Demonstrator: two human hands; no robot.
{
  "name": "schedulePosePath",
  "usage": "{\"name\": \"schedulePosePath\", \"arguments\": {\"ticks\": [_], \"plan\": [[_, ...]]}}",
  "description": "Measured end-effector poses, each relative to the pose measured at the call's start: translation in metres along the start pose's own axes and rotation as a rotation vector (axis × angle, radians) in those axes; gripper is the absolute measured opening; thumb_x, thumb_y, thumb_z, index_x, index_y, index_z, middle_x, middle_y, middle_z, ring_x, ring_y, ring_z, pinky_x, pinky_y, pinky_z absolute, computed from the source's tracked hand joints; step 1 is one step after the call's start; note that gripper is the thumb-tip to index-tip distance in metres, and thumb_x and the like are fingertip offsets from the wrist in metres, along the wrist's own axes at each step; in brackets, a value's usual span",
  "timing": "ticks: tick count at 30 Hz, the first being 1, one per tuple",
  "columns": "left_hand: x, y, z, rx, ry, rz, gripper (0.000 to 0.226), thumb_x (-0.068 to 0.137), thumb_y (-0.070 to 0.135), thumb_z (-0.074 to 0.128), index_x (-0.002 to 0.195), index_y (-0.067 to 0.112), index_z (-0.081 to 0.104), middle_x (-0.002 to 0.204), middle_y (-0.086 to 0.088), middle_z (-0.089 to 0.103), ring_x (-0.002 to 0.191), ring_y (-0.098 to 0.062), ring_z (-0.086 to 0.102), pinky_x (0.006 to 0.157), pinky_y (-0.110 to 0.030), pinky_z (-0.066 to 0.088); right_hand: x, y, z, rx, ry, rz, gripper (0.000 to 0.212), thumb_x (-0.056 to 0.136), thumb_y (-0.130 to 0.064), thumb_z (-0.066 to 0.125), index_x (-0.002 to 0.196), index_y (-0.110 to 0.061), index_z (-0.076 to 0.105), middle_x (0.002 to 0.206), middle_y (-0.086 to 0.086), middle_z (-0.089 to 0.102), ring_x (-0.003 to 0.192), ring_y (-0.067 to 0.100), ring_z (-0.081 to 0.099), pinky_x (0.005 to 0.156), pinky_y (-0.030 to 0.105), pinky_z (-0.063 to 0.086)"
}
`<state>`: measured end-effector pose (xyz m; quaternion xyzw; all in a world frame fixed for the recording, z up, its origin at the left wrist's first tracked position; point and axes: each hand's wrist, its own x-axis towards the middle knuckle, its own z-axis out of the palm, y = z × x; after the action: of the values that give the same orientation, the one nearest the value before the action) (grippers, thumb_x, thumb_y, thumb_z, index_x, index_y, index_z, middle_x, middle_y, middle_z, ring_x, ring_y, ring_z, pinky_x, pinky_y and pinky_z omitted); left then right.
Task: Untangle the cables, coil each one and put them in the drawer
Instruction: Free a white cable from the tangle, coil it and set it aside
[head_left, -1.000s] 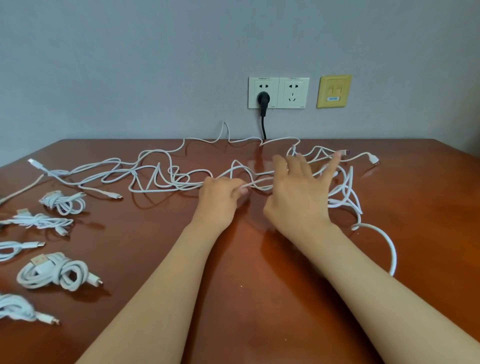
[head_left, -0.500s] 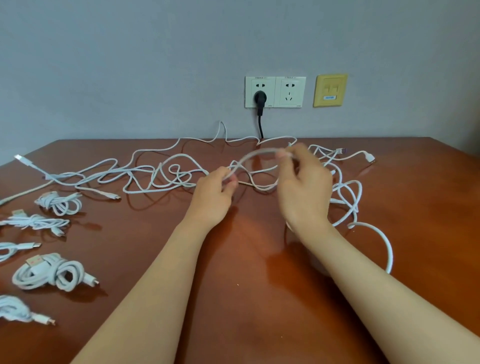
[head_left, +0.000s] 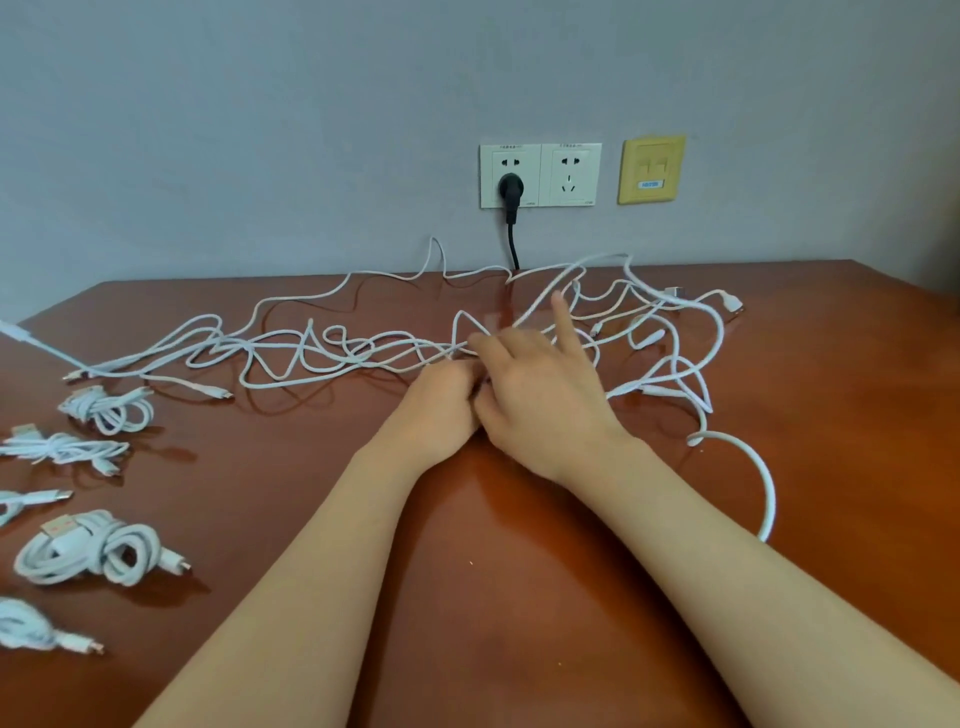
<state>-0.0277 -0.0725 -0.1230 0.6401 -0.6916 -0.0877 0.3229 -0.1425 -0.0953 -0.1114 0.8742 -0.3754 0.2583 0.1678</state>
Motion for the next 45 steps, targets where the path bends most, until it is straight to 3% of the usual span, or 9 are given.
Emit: {"name": "schedulePosePath", "arguments": {"ticks": [4,9,15,20,24,26,32,40,45], "plan": [[0.002,-0.002,0.0,-0.033,0.045,0.058,0.026,0.082,-0.004,0.049,0.096,0.01,0.067,0.083,0.008,0.053,0.077,-0.008,0.046,0.064,-0.007,0.033,-0.004,0.006,-0.012,0.018,-0.249,0.089,0.035,0.097,-0.035,0.034,0.109,-0.01,0.056,0.113,0.009,0.06,0.112,0.029,0.045,0.096,0.039,0.028],[0.01,-0.019,0.005,0.016,0.079,0.001,0.021,0.088,0.007,0.054,0.107,0.012,0.062,0.095,0.002,0.047,0.098,-0.019,0.049,0.083,-0.023,0.034,-0.002,0.009,-0.014,0.345,0.188,0.155,0.036,0.086,-0.031,0.038,0.052,-0.02,0.045,0.056,-0.004,0.047,0.072,0.027,0.042,0.068,0.03,0.021],[0.014,-0.022,0.004,-0.082,0.247,-0.238,0.022,0.097,0.014,0.042,0.11,0.013,0.059,0.107,-0.005,0.057,0.106,-0.025,0.053,0.086,-0.028,0.035,0.003,0.019,-0.028,0.887,0.522,0.656,0.03,0.07,-0.026,0.042,0.049,-0.021,0.022,0.046,-0.003,0.022,0.056,0.014,0.023,0.055,0.032,0.017],[0.007,-0.019,-0.002,-0.066,0.227,-0.224,0.023,0.096,0.021,0.044,0.083,0.025,0.063,0.075,0.013,0.062,0.089,-0.02,0.059,0.084,-0.034,0.045,-0.004,0.024,-0.003,0.122,0.203,0.452,0.02,0.064,-0.015,0.052,0.073,-0.006,0.067,0.086,0.013,0.06,0.083,0.036,0.058,0.076,0.043,0.043],[0.004,-0.002,0.005,-0.039,0.092,-0.017,0.02,0.094,0.021,0.049,0.096,0.028,0.068,0.076,0.009,0.065,0.08,-0.019,0.057,0.071,-0.03,0.044,-0.003,0.011,0.005,0.129,-0.028,0.147,0.057,0.066,-0.025,0.025,0.101,-0.003,0.064,0.097,0.016,0.064,0.091,0.037,0.059,0.086,0.043,0.042],[0.001,0.002,0.002,-0.144,0.07,0.019,0.034,0.091,0.01,0.051,0.075,0.037,0.064,0.059,0.018,0.06,0.065,-0.011,0.053,0.059,-0.02,0.039,-0.003,0.008,0.0,0.108,0.022,0.114,0.05,0.068,-0.028,0.026,0.094,-0.006,0.062,0.091,0.012,0.063,0.088,0.035,0.058,0.081,0.039,0.04],[0.002,-0.007,-0.002,-0.078,0.029,-0.007,0.025,0.084,0.01,0.056,0.098,0.027,0.068,0.101,0.012,0.064,0.098,-0.014,0.058,0.088,-0.033,0.046,-0.004,0.017,-0.014,0.313,0.142,0.297,0.029,0.084,-0.038,0.053,0.071,-0.013,0.056,0.078,0.006,0.059,0.088,0.027,0.053,0.069,0.027,0.026],[0.005,-0.018,-0.007,-0.124,0.213,-0.182,0.017,0.095,0.017,0.044,0.092,0.025,0.059,0.091,0.009,0.059,0.073,-0.007,0.052,0.072,-0.025,0.036,0.003,0.032,-0.02,0.887,0.578,0.79,0.04,0.081,-0.015,0.052,0.05,-0.016,0.026,0.043,-0.004,0.031,0.049,0.012,0.031,0.05,0.024,0.023],[0.006,-0.019,-0.007,-0.129,0.189,-0.216,0.033,0.099,0.026,0.036,0.073,0.032,0.055,0.072,0.011,0.062,0.068,-0.007,0.052,0.068,-0.023,0.039,-0.005,0.041,-0.008,0.209,0.169,0.61,0.015,0.087,-0.02,0.05,0.083,-0.012,0.062,0.102,0.006,0.052,0.105,0.027,0.046,0.092,0.037,0.027]]}}
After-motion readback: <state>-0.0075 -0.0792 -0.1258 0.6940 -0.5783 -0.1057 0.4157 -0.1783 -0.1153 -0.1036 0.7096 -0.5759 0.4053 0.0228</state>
